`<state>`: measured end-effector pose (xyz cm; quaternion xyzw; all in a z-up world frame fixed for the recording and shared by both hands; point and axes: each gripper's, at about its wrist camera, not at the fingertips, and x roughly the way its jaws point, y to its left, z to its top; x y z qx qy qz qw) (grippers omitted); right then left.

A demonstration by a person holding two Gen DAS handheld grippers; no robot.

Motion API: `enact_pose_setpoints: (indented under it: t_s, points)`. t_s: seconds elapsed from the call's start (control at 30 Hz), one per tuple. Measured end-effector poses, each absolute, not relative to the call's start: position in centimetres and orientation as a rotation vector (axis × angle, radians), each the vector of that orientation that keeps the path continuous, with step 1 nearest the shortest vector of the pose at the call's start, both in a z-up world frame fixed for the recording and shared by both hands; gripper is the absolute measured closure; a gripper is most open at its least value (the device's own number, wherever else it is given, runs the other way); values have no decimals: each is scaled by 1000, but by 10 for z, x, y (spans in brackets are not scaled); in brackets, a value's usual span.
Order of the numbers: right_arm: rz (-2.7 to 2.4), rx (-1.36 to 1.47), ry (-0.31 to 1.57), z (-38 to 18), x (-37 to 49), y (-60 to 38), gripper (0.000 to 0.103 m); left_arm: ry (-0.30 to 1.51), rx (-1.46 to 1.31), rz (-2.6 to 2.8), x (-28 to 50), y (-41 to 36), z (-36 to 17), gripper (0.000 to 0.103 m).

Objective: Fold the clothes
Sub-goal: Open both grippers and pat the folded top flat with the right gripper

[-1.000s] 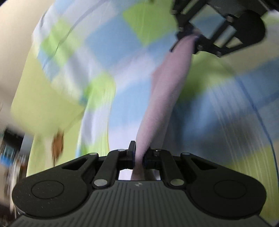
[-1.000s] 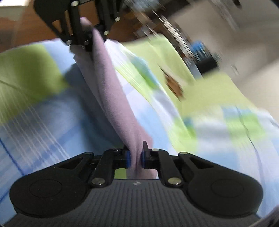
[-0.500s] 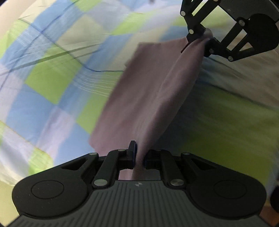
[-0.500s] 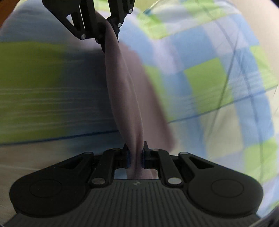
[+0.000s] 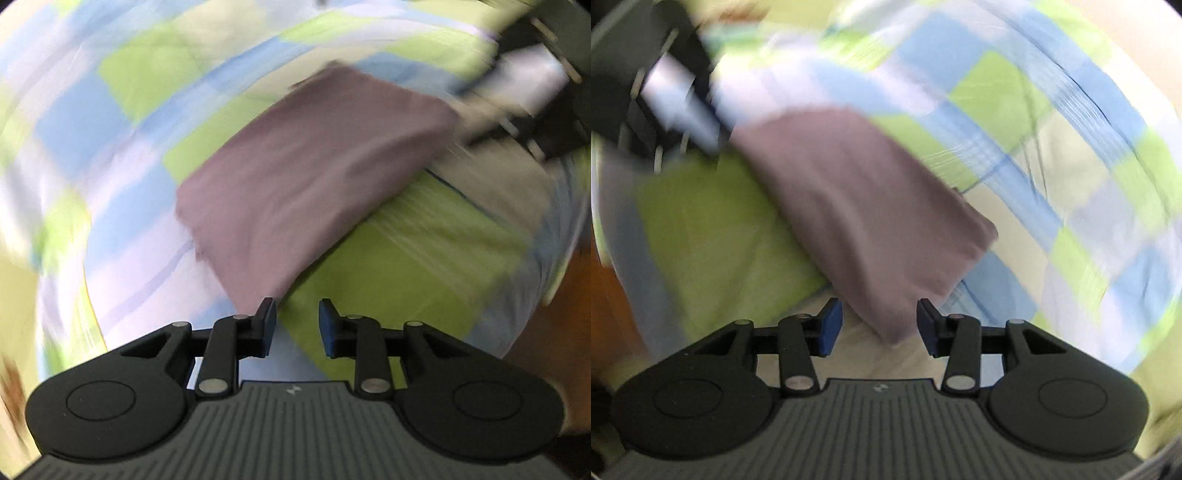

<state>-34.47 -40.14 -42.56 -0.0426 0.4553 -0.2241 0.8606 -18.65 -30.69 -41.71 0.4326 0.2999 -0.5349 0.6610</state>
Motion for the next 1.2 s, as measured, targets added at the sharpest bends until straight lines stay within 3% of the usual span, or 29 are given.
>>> enact_pose_setpoints:
  t_s: [0.1, 0.23, 0.37, 0.63, 0.77, 1.0, 1.2]
  points:
    - [-619, 213, 972, -424, -352, -427, 66, 952, 841, -1010, -170, -320, -407, 68]
    - [-808, 513, 864, -406, -368, -442, 50, 1111, 718, -843, -162, -327, -388, 64]
    - [-852, 547, 803, -383, -378, -445, 42, 1138, 661, -752, -163, -336, -366, 64]
    - [-787, 510, 807, -389, -357, -440, 39, 1120, 605, -769, -159, -343, -356, 59]
    - [-708, 493, 815, -371, -365, -435, 39, 1089, 633, -818, -155, -335, -369, 47]
    - [-521, 482, 863, -370, -327, -461, 39, 970, 671, -942, -148, -328, -387, 47]
    - [-463, 443, 888, -356, -277, -503, 29, 1004, 570, -1001, -118, -348, -401, 48]
